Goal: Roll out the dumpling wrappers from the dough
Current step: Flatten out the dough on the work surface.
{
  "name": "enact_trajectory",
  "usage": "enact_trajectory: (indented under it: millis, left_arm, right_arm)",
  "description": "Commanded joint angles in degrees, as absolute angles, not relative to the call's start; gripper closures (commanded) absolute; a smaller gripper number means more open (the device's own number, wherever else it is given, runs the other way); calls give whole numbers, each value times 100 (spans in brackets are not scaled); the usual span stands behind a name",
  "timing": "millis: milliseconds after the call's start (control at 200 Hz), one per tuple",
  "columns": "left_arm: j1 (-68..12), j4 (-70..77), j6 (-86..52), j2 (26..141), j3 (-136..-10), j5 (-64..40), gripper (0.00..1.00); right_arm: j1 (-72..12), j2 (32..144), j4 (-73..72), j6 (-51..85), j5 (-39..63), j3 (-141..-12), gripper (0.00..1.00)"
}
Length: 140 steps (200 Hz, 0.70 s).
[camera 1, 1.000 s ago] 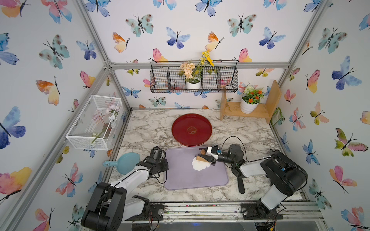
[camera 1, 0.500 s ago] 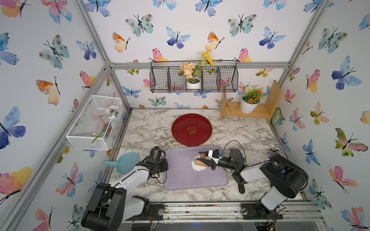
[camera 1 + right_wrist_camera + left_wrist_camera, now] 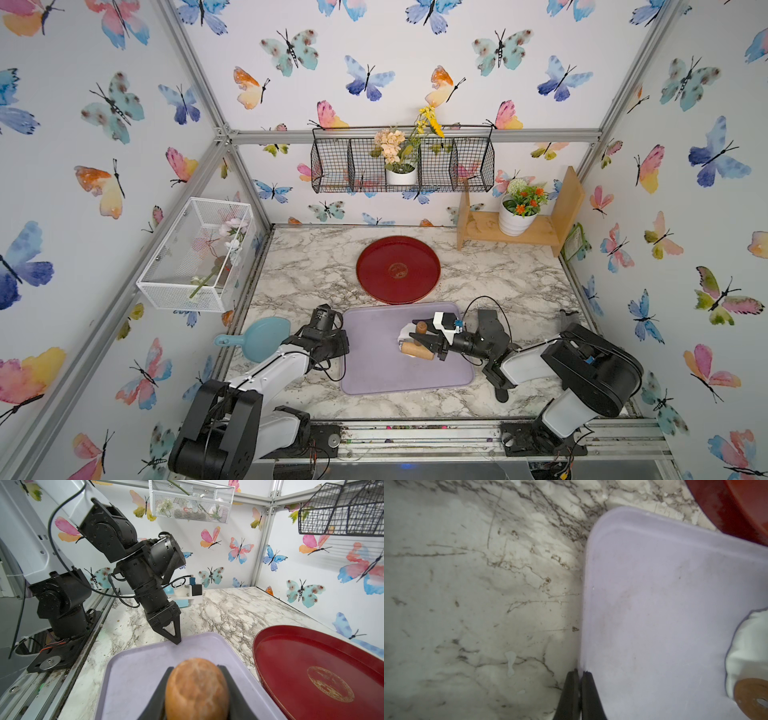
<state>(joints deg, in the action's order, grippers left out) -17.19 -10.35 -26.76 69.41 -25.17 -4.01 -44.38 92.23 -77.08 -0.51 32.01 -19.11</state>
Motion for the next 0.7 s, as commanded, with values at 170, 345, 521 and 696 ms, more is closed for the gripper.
enact_trajectory:
  millis: [170, 345, 521, 696]
  left_arm:
    - [-1609, -1036, -2769, 6802, -2514, -371, 100]
    - [-1511, -1060, -2741, 6834, -2568, -388, 100]
    - [-1426, -993, -2690, 6911, -2552, -488, 100]
    - [-1424, -1001, -2663, 6880, -2552, -522, 100]
  right_arm:
    - [-4500, 8482, -6016, 322, 1783, -2100, 99]
    - [-4483, 8135, -5549, -356, 1290, -2657, 98]
    - [-4337, 8172, -5654, -554, 1019, -2795, 98]
    - [-4245, 8363, -5882, -635, 1085, -2635, 98]
